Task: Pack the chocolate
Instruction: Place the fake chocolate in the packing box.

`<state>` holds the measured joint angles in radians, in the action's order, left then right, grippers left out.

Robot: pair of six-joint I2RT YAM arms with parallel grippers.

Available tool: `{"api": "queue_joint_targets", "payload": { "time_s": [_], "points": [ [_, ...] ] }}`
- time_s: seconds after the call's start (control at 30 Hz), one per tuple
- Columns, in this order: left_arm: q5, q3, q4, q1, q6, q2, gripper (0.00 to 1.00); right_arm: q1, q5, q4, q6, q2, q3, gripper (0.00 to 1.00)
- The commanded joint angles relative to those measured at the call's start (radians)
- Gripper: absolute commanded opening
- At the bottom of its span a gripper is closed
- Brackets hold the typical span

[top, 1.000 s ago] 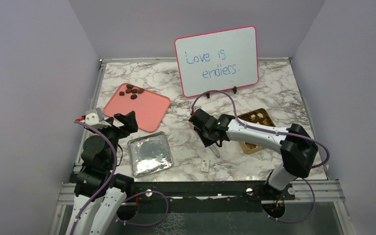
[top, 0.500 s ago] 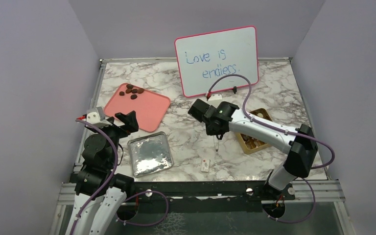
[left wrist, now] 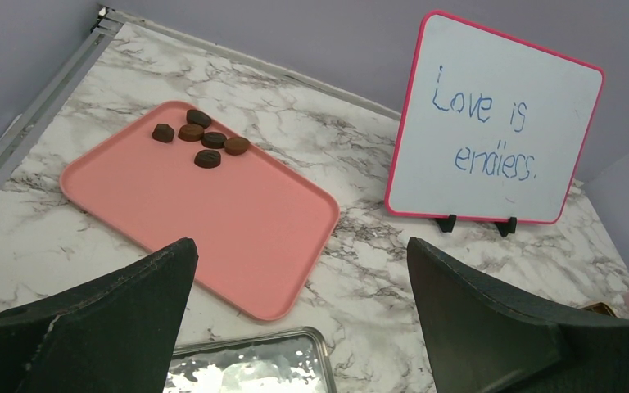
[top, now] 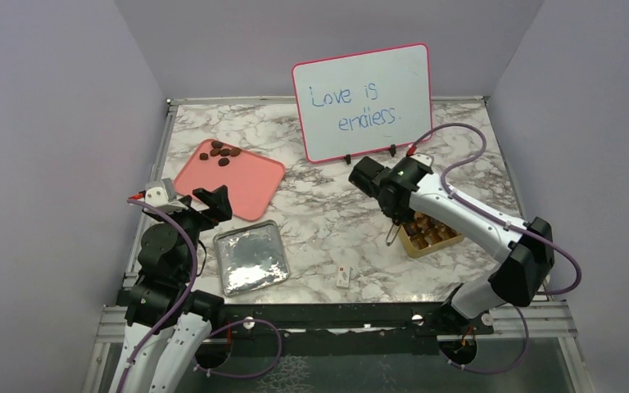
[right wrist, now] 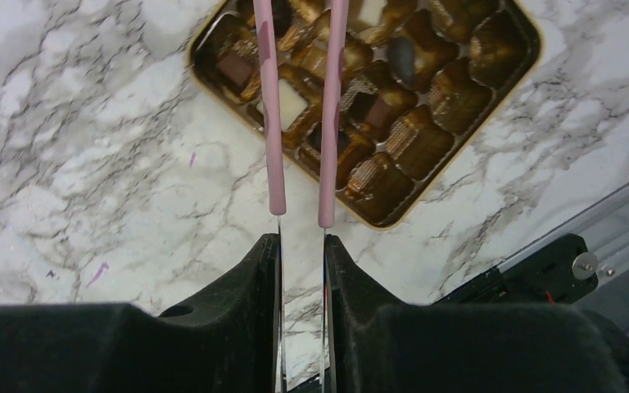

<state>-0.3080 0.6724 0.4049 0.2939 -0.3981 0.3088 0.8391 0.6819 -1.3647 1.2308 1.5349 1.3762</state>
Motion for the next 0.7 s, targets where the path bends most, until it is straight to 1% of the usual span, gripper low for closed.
{"api": "queue_joint_targets", "payload": {
  "time_s": [0.0,0.27,0.43,0.57,0.67],
  "points": [
    [0.021,0.0,-0.026,-0.002,0.011,0.0,0.99,-0.062,0.042,-0.046,0.092,-0.082,-0.055,0.24],
    [0.026,-0.002,-0.026,-0.002,0.009,-0.001,0.99,-0.146,0.017,-0.046,0.173,-0.142,-0.195,0.24],
    [0.036,-0.003,-0.028,-0.002,0.004,0.006,0.99,-0.191,-0.001,0.005,0.164,-0.161,-0.243,0.24],
    [0.034,-0.004,-0.028,-0.002,0.009,0.005,0.99,-0.226,-0.024,0.067,0.112,-0.163,-0.286,0.24],
    [0.032,-0.006,-0.032,-0.002,0.01,0.004,0.99,-0.243,-0.031,0.078,0.111,-0.164,-0.303,0.24]
  ]
}}
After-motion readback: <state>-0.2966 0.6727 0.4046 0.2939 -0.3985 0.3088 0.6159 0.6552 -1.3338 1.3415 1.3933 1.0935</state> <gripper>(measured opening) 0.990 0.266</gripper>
